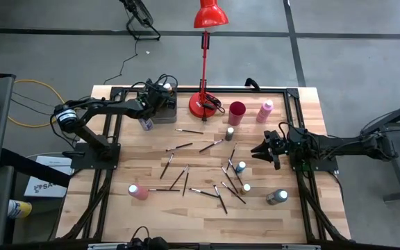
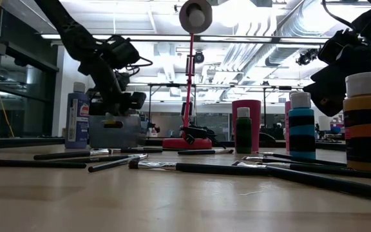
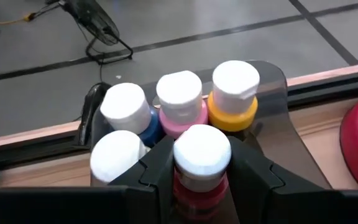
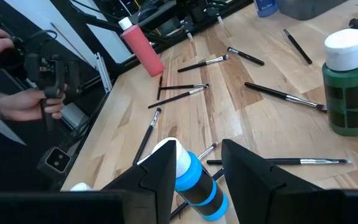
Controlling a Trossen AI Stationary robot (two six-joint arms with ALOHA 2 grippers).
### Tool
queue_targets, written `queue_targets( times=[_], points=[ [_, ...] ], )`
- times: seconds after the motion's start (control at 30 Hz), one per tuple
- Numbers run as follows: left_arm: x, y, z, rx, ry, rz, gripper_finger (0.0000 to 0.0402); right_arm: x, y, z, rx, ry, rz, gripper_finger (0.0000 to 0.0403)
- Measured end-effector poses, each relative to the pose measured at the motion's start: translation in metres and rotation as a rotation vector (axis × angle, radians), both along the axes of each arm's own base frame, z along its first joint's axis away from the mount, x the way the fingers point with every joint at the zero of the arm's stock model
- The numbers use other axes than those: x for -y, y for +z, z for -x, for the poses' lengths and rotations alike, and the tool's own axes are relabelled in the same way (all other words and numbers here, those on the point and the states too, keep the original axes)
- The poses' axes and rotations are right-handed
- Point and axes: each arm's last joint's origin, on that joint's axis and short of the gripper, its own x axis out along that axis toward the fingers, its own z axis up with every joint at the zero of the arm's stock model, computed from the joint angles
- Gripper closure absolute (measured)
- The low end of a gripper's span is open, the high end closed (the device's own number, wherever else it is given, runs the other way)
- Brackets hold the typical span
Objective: Pick & Place Paint Supplies
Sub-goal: Put the small red black paint bottle into the bin
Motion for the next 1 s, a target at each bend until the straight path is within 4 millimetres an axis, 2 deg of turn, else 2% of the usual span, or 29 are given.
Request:
queue_targets(
  times=[0.47, 0.63, 0.73, 1.0],
  points=[
    [-0.002, 0.001, -0.001, 0.002, 0.030, -0.033, 0.0285, 0.000, 0.000, 0.000, 0.000, 0.000, 0.000, 0.0280],
    [-0.003, -0.007, -0.003, -0.018, 0.026, -0.018, 0.0217, 0.000, 0.000, 0.000, 0.000, 0.000, 0.000, 0.0280],
    [-0.004, -0.011, -0.004, -0.020, 0.021, -0.013, 0.0190, 0.000, 0.000, 0.000, 0.000, 0.000, 0.000, 0.0280],
    [-0.006, -0.008, -0.008, -0.009, -0.007, -0.048, 0.0179, 0.000, 0.000, 0.000, 0.000, 0.000, 0.000, 0.0280]
  ],
)
